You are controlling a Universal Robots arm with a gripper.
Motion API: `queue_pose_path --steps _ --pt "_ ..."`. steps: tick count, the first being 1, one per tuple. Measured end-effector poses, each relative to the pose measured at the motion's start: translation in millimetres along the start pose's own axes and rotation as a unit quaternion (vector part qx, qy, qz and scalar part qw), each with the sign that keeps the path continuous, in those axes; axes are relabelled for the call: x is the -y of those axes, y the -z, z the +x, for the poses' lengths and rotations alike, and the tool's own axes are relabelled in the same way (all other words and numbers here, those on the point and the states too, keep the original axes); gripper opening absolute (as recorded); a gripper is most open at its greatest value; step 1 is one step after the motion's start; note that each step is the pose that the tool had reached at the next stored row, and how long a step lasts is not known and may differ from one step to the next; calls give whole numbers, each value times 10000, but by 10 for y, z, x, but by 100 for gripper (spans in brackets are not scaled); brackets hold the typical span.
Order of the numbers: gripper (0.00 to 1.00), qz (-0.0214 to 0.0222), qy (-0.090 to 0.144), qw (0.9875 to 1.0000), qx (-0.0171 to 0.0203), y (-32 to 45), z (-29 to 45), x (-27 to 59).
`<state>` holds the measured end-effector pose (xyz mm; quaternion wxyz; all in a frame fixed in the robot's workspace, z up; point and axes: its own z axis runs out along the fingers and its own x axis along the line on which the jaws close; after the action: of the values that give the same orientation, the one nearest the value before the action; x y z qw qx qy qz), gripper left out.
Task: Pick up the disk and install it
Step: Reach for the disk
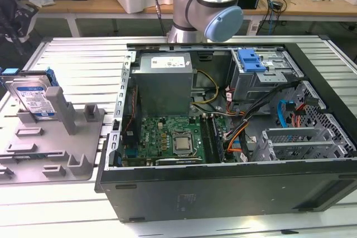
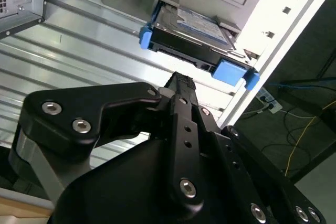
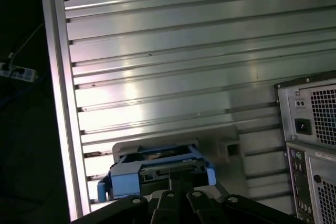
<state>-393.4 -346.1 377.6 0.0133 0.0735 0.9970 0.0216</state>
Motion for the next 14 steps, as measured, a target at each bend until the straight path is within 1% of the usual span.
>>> queue_pose_path --steps 2,3,7,9,14 --pt "11 0 -15 10000 0 -8 71 -4" --pt "11 1 -24 10000 1 -13 118 -6" --pt "11 1 -48 10000 2 -26 236 -13" --pt "11 1 -59 10000 2 -28 281 -16" --pt "11 2 -58 10000 2 -28 282 -15"
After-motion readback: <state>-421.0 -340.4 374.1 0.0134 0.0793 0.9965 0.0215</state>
